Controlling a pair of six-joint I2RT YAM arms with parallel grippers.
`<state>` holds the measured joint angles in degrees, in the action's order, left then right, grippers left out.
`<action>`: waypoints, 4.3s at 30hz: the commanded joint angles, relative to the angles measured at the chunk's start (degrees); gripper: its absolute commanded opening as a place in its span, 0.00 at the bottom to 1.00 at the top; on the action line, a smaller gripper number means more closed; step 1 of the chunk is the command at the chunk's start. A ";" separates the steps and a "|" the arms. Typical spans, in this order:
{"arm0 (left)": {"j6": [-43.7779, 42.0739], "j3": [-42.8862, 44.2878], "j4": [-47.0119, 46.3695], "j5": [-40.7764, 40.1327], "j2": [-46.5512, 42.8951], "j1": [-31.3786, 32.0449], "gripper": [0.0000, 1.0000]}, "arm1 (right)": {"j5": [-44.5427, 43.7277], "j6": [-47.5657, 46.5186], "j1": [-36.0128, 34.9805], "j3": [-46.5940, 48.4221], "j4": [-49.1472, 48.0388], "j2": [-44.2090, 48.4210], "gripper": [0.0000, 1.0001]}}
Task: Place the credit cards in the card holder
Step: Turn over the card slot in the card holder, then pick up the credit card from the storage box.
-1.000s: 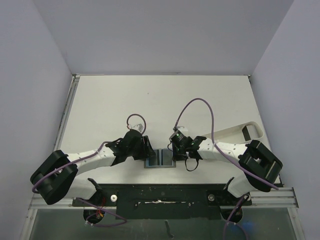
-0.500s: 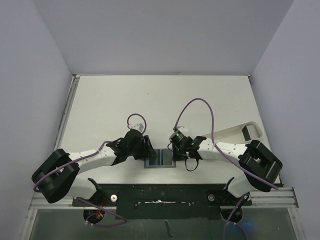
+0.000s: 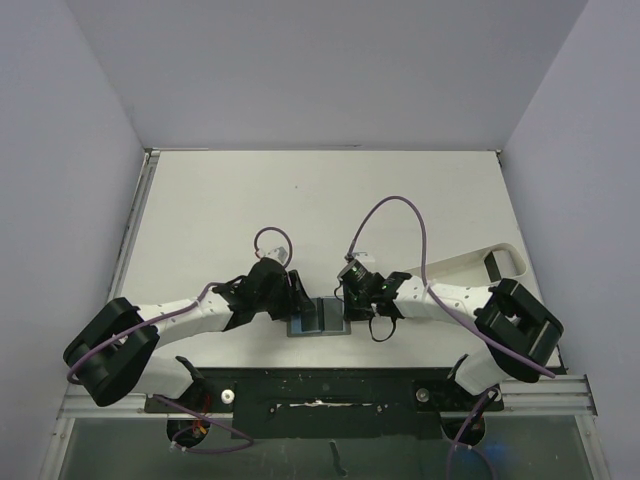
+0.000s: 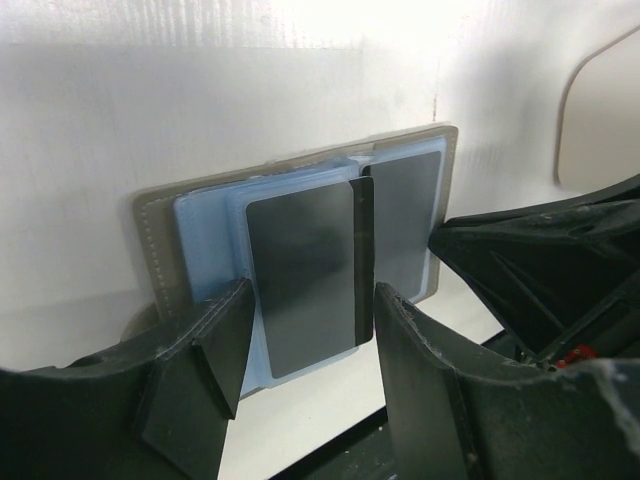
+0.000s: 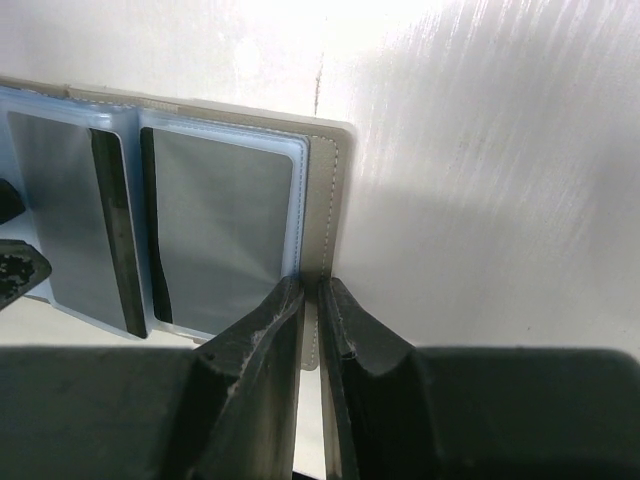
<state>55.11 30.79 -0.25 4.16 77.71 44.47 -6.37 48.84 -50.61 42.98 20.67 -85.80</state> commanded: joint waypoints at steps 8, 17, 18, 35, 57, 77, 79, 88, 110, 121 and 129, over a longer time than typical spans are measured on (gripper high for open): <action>4.67 -0.32 -9.03 3.96 -4.16 0.09 0.50 | 0.30 -0.06 0.00 0.98 -1.93 -1.83 0.13; 6.53 -2.06 -11.84 3.53 -7.81 0.09 0.50 | 0.05 -0.06 0.02 1.97 -1.32 -1.04 0.14; 6.77 -2.31 -12.52 3.81 -7.76 0.09 0.50 | 0.11 -0.06 -0.01 2.06 -1.33 -1.21 0.14; 8.78 -3.79 -21.59 6.95 -5.11 1.62 0.50 | 0.32 0.47 -0.27 1.58 -1.68 -0.82 0.14; 6.45 -1.98 -23.73 6.54 -0.66 2.99 0.50 | -5.76 -1.07 1.22 4.45 4.34 6.73 0.21; -8.56 2.34 -0.14 5.96 -10.98 -4.60 0.50 | -14.09 -33.49 27.93 18.58 15.62 14.51 0.32; -9.91 1.17 -0.83 8.73 -12.53 -5.81 0.50 | -14.16 -37.12 32.25 19.89 16.40 14.14 0.33; -13.56 -0.30 -0.44 17.83 -16.69 -9.79 0.50 | -15.69 -45.51 51.49 20.51 16.06 11.81 0.40; -19.37 -1.61 3.54 27.81 -21.07 -18.63 0.50 | -16.39 -49.97 62.05 15.62 8.75 0.66 0.47; -19.03 -1.72 3.15 27.72 -20.81 -19.23 0.50 | -16.26 -51.01 62.27 13.52 5.41 -2.67 0.47; -18.02 -2.53 0.87 30.19 -21.79 -20.02 0.50 | -20.87 -51.02 62.30 14.65 5.62 -6.22 0.42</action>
<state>37.04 28.36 4.03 31.62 57.54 25.10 -24.56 -1.61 11.60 56.75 28.32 -91.33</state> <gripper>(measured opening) 0.498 0.436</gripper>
